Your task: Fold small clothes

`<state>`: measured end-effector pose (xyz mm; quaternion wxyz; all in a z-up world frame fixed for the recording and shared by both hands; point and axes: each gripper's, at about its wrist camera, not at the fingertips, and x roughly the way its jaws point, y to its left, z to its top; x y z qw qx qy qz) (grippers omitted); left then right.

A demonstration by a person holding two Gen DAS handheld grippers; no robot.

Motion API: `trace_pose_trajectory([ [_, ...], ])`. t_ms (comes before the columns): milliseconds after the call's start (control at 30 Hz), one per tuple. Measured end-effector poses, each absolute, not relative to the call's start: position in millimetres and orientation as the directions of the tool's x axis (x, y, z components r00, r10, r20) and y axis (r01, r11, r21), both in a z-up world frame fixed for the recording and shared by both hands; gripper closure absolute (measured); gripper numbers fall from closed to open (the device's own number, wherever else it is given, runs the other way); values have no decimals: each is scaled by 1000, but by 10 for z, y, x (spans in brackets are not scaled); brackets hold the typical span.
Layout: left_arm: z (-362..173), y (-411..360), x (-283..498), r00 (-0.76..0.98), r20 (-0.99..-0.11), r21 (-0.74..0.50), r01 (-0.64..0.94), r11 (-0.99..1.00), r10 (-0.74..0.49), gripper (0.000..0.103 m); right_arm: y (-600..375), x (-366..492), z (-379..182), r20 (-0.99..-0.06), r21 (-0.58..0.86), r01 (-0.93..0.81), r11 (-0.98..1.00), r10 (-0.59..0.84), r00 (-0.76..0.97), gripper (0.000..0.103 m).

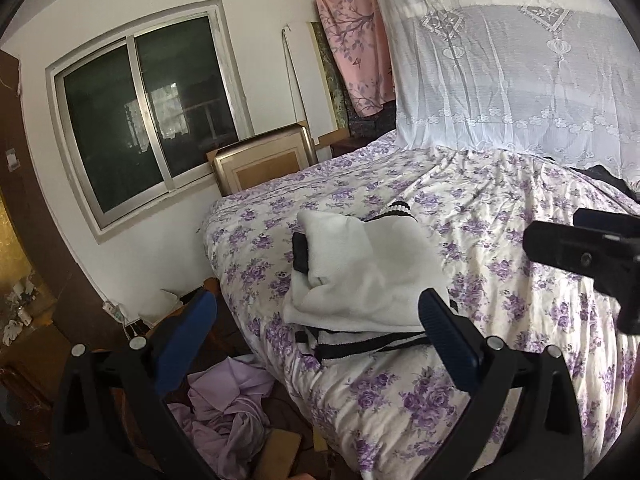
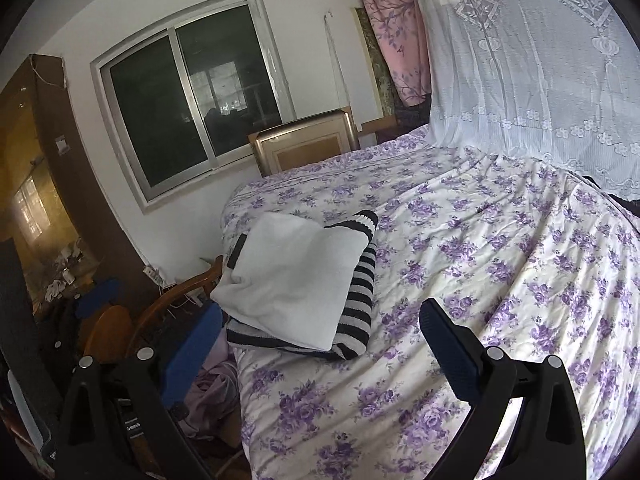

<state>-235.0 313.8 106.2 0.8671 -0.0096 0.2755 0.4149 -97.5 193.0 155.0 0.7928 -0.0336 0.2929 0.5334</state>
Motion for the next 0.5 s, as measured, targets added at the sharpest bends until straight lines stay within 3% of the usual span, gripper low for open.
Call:
trace_pose_trajectory([
  [200, 1079, 3223, -2448, 528, -451, 186, -733, 655, 719, 4, 2005, -968, 1486, -520, 260, -863, 432, 816, 252, 3],
  [500, 1024, 3318, -2435, 519, -509, 139, -738, 660, 687, 4, 2089, -1030, 1438, -540, 241, -871, 428, 805, 246, 3],
])
